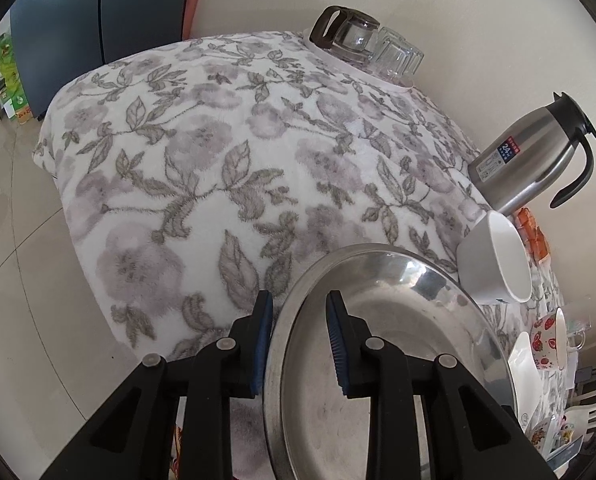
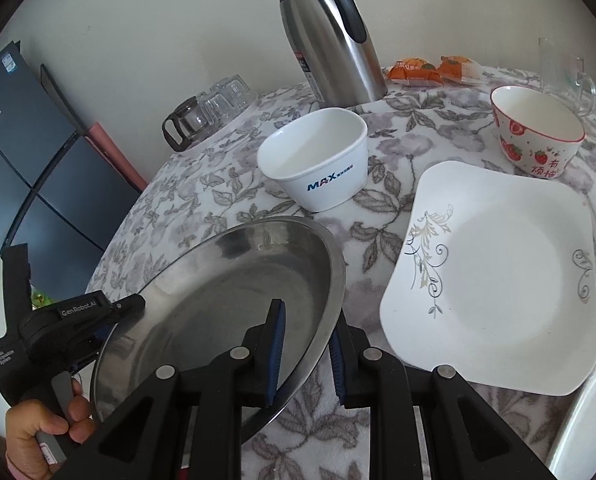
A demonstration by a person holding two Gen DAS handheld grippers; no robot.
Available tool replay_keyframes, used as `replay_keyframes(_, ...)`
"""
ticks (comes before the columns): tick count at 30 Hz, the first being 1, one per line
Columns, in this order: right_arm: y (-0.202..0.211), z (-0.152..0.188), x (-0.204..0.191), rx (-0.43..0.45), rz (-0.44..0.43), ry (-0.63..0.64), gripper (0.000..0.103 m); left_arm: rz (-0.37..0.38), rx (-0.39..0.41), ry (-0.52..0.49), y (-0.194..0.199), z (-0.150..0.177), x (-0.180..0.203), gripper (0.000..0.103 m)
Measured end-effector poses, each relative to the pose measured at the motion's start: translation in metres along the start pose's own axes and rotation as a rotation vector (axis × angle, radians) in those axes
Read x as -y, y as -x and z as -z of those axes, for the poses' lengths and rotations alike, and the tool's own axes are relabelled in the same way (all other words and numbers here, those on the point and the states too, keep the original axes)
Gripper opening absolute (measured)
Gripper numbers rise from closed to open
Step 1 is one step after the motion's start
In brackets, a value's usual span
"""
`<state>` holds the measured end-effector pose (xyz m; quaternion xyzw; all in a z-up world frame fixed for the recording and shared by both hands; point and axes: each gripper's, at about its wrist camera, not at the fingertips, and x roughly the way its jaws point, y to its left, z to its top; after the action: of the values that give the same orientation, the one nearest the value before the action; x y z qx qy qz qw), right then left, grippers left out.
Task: Organize plates and bowls
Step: 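Lift the stainless steel tray off the table with both grippers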
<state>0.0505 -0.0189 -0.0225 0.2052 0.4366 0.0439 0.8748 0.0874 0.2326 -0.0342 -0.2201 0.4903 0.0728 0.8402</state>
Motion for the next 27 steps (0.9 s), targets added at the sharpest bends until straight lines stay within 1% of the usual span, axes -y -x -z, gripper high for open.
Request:
replay_keyframes(3,0.007,-0.001,0.005,0.011,-0.004,-0.005,0.022,0.026,-0.002,0.011,0.004,0.002,0.001,0.028)
replay_keyframes(6,0.014,-0.001,0.008,0.021,-0.007,-0.005,0.022,0.036,0.002,0.007,0.008,0.006,0.005,0.027)
replay_keyframes(15,0.048,-0.006,0.013,0.088,-0.019,0.015,0.022,0.085,0.060,-0.006,0.033,0.014,0.019,0.027)
replay_keyframes(20,0.065,-0.009,0.020,0.125,-0.015,0.021,0.022,0.109,0.083,-0.026,0.043,0.020,0.032,0.027)
replay_keyframes(27,0.081,-0.011,0.043,0.149,-0.009,0.001,0.022,0.133,0.084,-0.069,0.049,0.031,0.053,0.027)
